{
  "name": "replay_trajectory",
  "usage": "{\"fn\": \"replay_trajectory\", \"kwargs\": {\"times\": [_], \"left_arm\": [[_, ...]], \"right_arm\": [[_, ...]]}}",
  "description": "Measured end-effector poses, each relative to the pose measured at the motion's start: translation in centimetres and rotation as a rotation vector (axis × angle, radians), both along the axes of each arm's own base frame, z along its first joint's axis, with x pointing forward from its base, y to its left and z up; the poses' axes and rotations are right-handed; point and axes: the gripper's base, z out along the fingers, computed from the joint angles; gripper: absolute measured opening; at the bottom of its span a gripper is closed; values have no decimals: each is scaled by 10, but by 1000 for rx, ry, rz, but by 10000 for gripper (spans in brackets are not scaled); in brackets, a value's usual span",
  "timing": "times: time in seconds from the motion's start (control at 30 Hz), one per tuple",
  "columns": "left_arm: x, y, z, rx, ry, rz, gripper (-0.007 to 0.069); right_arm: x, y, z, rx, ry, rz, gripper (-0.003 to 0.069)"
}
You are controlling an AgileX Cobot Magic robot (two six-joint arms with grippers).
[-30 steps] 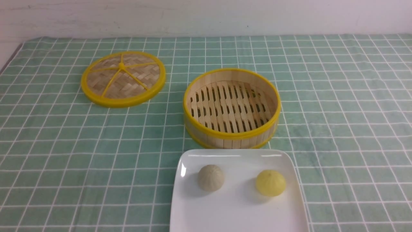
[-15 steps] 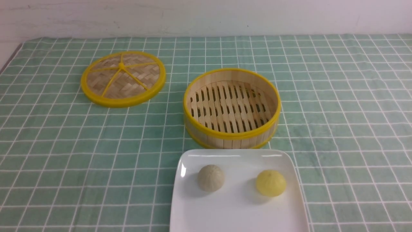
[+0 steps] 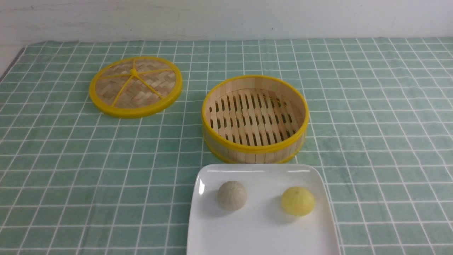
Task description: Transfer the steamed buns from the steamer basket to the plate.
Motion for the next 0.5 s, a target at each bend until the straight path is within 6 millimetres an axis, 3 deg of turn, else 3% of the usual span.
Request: {"fn": "replay_trajectory", "kwargs": {"times": [0.37,0.5], "left_arm": [[2,-2,0,-35,-24,-6,240],[16,-12,-25,-76,-84,0,240]], "right_arm": [[0,0,0,0,0,0,156],[0,0,0,0,0,0,158]]}}
